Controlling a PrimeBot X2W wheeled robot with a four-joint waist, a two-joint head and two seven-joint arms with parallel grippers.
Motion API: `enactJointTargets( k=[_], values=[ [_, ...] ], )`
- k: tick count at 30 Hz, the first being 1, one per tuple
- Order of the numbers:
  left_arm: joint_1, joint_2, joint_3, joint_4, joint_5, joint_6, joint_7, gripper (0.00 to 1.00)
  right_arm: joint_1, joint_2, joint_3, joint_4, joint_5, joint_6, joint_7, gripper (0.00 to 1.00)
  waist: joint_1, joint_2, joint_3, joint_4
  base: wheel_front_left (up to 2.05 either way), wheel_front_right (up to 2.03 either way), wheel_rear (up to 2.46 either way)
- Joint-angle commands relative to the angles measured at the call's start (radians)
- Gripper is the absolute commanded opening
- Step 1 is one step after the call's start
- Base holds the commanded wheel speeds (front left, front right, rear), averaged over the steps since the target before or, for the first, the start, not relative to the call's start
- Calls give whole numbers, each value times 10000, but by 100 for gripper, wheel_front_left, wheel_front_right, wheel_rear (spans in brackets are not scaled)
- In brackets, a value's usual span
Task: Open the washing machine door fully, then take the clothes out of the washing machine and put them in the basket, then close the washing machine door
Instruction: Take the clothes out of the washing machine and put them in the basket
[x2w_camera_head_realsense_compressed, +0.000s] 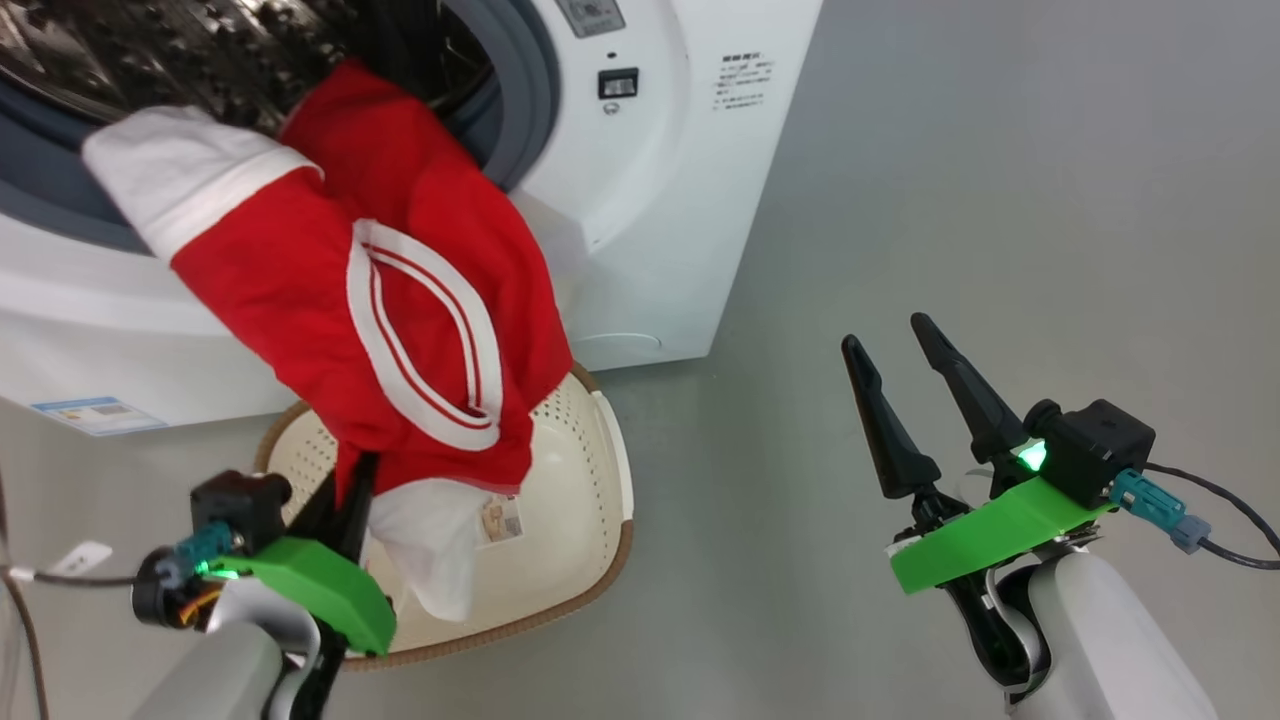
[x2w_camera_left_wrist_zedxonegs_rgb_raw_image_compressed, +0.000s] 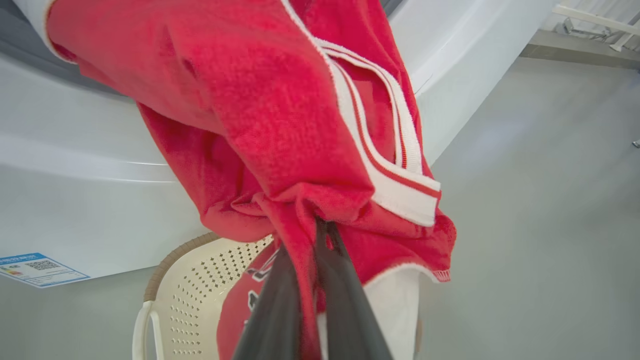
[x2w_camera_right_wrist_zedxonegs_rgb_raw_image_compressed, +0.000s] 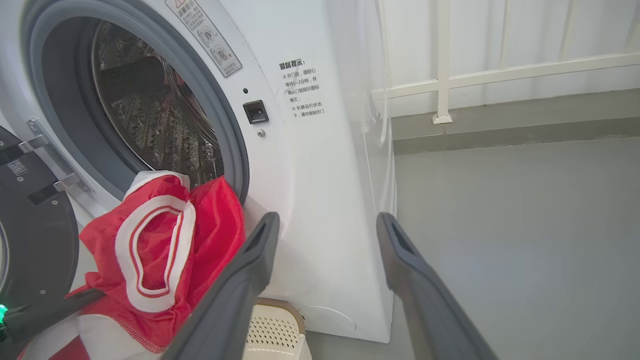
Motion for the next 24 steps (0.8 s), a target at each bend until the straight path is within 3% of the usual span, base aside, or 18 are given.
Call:
enactJointTargets(
  k=[1,6,12,24],
  values=[
    [-517,228,395,93,-55,-125,-139,0,-144,89,145,-289,-36,16,-118,100,0,0,198,-185,0,0,0],
    [-1349,-289,530,2384,14,-764,-342,0,-257,168,142,-349,-121,16,-118,100,0,0,562,-503,0,0,0],
    [-1967,-626,736,4236,102,-1186,-402,0,-373,219,90,-425,-211,16,-118,100,0,0,928,-825,0,0,0],
    [-2389,-886,1642,5403,690,-1532,-410,0,-442,316,14,-494,-322,16,-118,100,0,0,1264,-1094,0,0,0]
  ],
)
